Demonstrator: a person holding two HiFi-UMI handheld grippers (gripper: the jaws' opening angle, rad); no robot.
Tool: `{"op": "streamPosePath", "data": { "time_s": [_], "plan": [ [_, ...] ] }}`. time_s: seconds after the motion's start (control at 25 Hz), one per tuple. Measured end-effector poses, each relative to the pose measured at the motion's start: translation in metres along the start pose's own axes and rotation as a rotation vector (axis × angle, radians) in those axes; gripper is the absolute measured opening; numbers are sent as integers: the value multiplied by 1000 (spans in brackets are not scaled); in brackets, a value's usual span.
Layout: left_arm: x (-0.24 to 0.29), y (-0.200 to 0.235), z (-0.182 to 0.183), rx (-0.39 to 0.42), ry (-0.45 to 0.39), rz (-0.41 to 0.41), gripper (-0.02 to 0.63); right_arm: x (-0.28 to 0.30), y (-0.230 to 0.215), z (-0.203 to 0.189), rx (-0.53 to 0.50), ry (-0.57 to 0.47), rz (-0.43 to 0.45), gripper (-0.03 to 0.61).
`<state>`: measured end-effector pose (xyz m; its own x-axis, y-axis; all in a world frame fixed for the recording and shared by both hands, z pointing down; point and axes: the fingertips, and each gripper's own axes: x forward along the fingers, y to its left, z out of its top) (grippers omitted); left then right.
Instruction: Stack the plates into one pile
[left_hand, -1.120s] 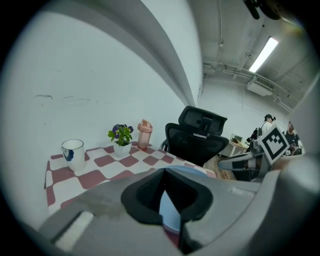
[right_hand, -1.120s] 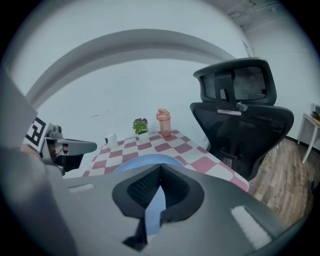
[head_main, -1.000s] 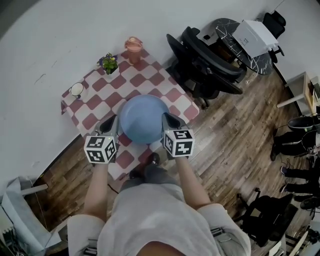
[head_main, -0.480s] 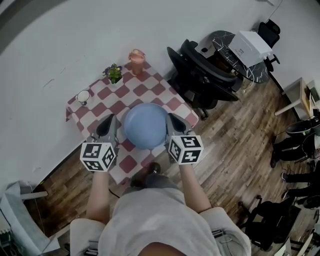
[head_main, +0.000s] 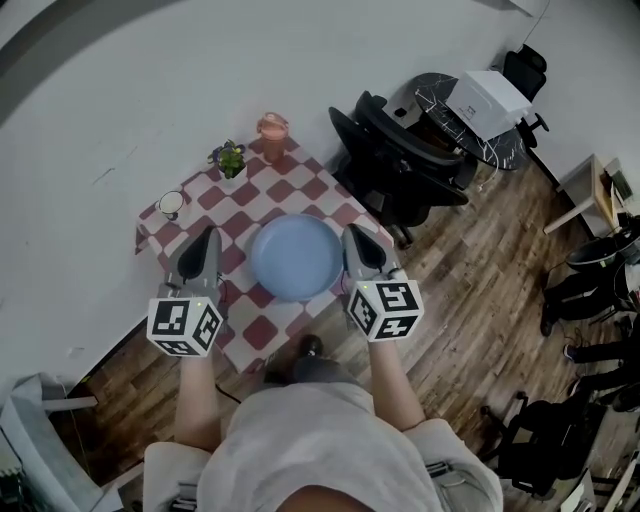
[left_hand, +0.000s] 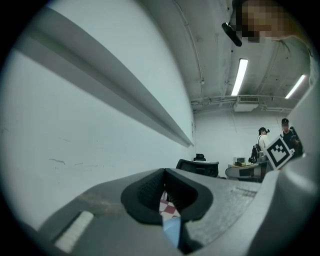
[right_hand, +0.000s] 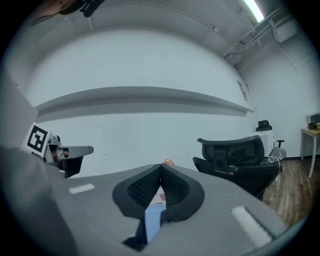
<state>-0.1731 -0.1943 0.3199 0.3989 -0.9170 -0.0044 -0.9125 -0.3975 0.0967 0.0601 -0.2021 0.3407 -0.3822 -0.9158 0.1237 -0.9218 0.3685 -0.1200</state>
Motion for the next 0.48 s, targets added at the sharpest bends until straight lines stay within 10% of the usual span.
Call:
{"op": "streamPosePath", "data": {
  "time_s": [0.48],
  "plan": [
    [-38, -7, 59, 79, -136, -2, 5, -48, 13, 54, -33, -160, -32, -2]
  ]
}}
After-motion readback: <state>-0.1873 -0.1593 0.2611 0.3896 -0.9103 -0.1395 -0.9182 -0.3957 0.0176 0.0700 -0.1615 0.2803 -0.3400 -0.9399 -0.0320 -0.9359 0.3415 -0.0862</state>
